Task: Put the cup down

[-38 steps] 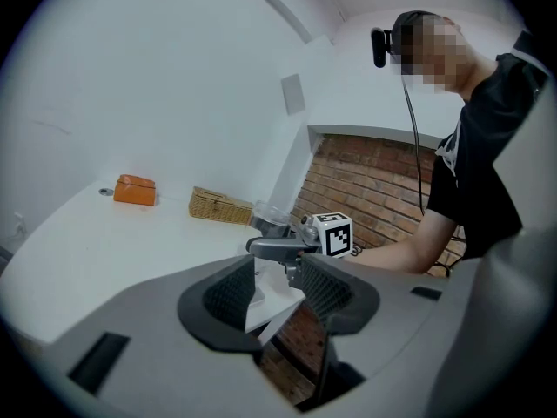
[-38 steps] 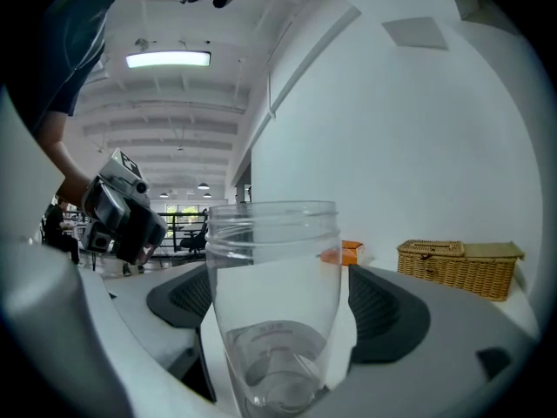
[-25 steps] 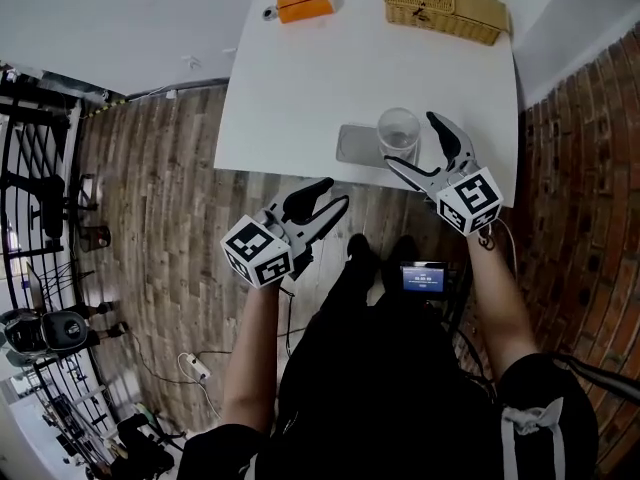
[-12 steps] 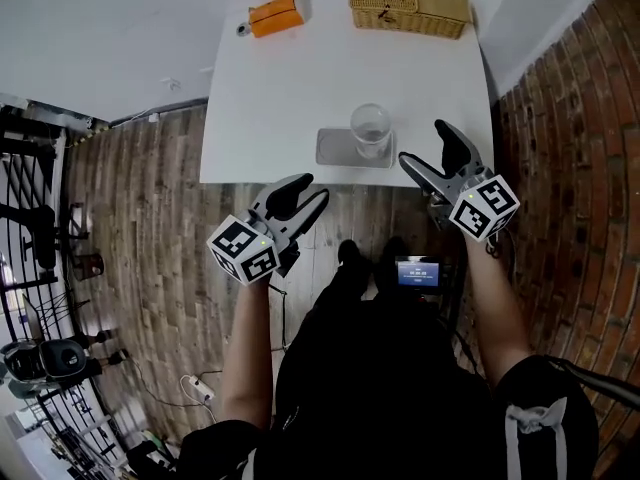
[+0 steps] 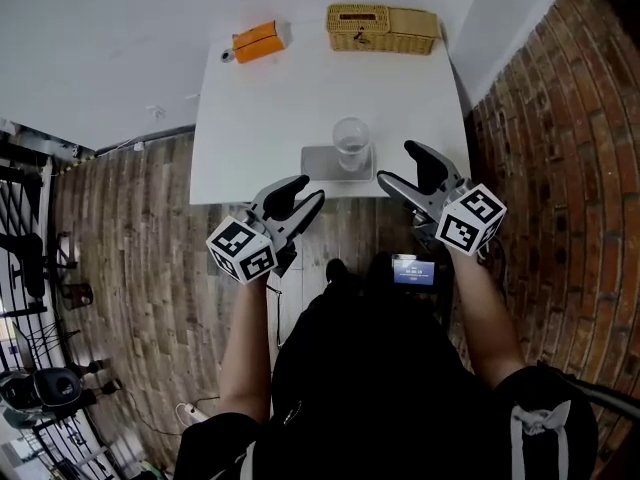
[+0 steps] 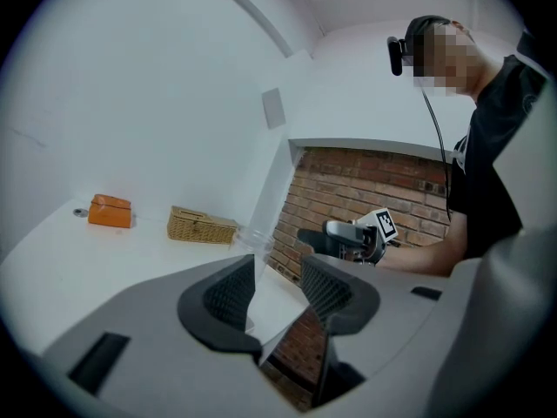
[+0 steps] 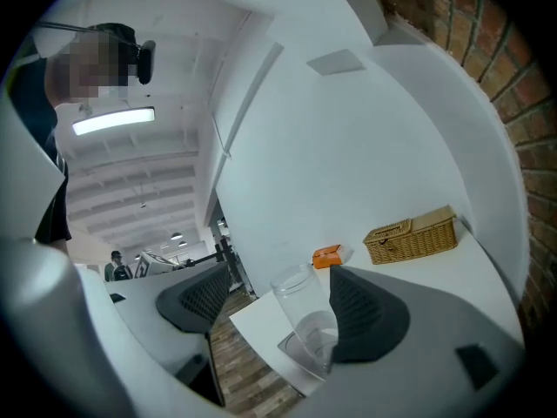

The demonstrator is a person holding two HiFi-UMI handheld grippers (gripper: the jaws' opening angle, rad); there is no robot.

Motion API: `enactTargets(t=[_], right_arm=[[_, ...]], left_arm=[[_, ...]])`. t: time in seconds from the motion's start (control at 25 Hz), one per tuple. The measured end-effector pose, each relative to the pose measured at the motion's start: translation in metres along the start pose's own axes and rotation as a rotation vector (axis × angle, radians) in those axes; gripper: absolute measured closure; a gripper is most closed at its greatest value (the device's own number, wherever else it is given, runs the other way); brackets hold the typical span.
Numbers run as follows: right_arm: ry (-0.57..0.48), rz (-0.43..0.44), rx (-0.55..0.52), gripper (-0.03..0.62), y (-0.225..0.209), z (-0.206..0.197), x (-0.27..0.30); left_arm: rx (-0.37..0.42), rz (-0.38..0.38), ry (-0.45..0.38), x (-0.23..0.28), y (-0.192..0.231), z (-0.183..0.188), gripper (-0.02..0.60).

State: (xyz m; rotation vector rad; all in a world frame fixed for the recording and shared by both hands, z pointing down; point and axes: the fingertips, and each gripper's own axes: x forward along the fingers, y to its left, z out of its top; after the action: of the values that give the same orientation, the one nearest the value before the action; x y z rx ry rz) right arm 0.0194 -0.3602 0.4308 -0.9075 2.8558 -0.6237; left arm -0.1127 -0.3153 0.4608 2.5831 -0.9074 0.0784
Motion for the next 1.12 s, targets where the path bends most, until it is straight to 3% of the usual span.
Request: enactTargets(t=[0.44, 0.8, 1.12], right_arm=[[0.109, -0.012, -0.091, 0.324, 0.015, -0.008, 0.006], [0.161, -0.056, -0.130, 0.362, 0.009, -0.014, 0.013], [0.174, -0.069, -0.152, 0.391, 0.009, -0.017, 0.012]], left_arm=[[0.033, -0.030, -0.013, 0.011, -0.005, 0.004, 0.410], [0.042, -0.057, -0.001, 0.018, -0.012, 0.004, 0.416], [0.050, -0.065, -0.007, 0.020, -0.016, 0.010, 0.465]])
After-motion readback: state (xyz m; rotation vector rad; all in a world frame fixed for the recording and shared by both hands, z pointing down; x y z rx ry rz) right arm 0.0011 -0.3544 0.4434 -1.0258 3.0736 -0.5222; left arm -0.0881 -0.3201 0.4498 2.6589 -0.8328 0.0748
